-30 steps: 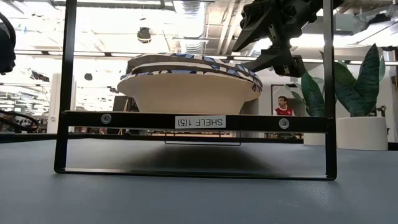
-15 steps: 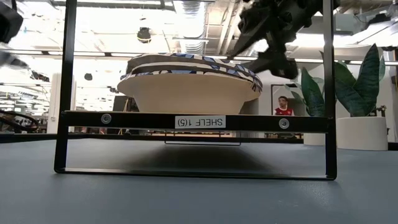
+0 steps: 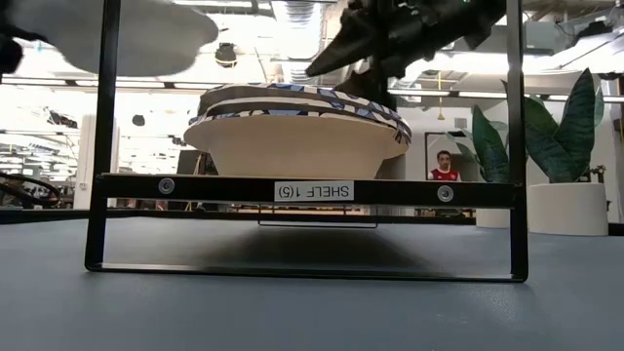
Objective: Place and stack bowls onto a shelf
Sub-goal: Stack the white patterned plate on top of the other white patterned plates on the shelf
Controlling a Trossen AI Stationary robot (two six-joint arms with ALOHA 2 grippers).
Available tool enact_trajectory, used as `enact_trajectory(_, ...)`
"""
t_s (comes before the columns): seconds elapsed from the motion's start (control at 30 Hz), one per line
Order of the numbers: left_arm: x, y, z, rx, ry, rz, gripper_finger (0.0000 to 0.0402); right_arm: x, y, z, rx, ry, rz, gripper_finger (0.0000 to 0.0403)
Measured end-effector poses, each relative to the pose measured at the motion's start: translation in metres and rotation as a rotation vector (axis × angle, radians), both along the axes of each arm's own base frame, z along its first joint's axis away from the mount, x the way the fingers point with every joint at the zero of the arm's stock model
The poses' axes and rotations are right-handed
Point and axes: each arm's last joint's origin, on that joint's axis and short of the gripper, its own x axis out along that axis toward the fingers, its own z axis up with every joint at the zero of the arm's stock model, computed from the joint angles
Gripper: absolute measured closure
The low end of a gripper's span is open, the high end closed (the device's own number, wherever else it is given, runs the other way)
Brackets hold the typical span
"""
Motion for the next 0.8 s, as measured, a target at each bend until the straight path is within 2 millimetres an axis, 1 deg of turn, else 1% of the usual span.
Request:
enact_trajectory(0.13,0.003,0.005,-0.004,0.077,-0.042,0.168,0.0401,0.005,0.001,-0.008,0.065,0.019,-0.027,0.018)
enact_trajectory(0.23,0.01,0.002,-0.007,0.101,-0.032,0.21,0.0401,0.003,0.002,-0.007,0.087,0.03,-0.032,0.018)
enact_trajectory(0.27,0.013,0.001,-0.008,0.11,-0.017,0.213,0.0401,0.002,0.003,-0.005,0.089,0.017,-0.029,0.018)
enact_trajectory(0.33,0.018,-0.002,-0.01,0.107,0.012,0.213,0.0401,-0.006,0.004,0.004,0.089,0.022,-0.027,0.018)
enact_trajectory(0.4,0.024,-0.005,-0.011,0.112,0.041,0.194,0.0401,-0.01,0.004,0.016,0.091,-0.014,-0.024,0.018)
enact_trajectory(0.5,0.036,-0.011,-0.012,0.119,0.063,0.162,0.0401,-0.025,0.003,0.027,0.088,0.013,-0.03,0.018)
enact_trajectory(0.67,0.056,-0.017,-0.017,0.127,0.108,0.139,0.0401,-0.044,0.001,0.048,0.073,-0.009,-0.062,0.018)
enact_trajectory(0.8,0.073,-0.02,-0.019,0.134,0.115,0.106,0.0401,-0.054,0.0,0.055,0.064,-0.002,-0.08,0.018)
